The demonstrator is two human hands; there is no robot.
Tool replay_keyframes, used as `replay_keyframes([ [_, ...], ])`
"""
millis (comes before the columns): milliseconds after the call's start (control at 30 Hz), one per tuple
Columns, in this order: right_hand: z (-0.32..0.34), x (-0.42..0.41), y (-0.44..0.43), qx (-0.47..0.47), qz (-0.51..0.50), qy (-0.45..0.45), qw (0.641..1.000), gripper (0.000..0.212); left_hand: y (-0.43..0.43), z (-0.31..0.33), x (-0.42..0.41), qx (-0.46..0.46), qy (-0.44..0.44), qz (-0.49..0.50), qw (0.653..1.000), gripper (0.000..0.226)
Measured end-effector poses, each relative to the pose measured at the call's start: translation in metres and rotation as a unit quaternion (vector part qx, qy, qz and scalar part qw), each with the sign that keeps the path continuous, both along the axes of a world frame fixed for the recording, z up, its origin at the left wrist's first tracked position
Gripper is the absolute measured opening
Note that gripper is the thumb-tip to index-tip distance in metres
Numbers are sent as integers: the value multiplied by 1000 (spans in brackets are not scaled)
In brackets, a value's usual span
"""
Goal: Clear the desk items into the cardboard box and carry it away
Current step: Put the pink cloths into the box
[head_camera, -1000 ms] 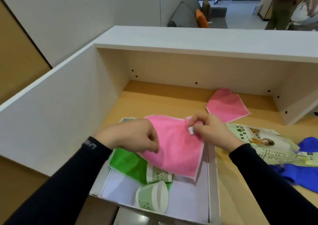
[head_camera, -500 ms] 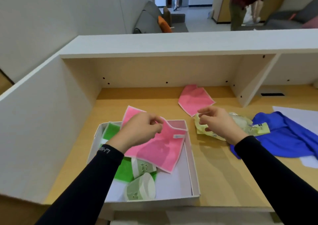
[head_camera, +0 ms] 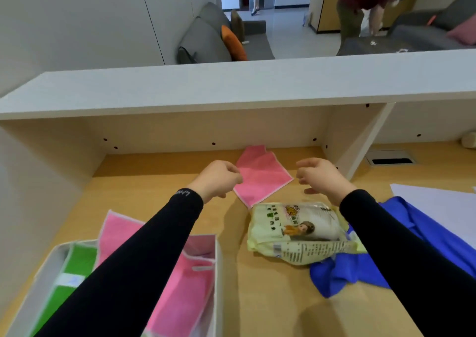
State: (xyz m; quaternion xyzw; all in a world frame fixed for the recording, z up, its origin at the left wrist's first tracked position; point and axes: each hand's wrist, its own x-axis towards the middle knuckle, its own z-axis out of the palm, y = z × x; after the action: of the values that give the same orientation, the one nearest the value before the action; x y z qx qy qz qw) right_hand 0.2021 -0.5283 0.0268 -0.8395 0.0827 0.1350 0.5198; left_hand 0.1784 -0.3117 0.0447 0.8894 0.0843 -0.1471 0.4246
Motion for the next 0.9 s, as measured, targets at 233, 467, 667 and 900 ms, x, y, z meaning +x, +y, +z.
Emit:
replay_keyframes([
  [233, -52, 79, 6, 10, 57, 64, 996, 54, -22, -55, 69, 17, 119, 79, 990, 54],
  [467, -111, 117, 19, 55, 91, 159, 981, 84, -20, -92, 84, -143, 184, 179, 956, 77],
  [667, -108, 110, 18, 37, 119, 182, 975, 43, -30, -89, 80, -87, 92, 170, 977, 29],
  [900, -19, 67, 47, 152, 104, 17, 983, 16, -7, -11, 36, -64, -118, 161, 978, 14],
])
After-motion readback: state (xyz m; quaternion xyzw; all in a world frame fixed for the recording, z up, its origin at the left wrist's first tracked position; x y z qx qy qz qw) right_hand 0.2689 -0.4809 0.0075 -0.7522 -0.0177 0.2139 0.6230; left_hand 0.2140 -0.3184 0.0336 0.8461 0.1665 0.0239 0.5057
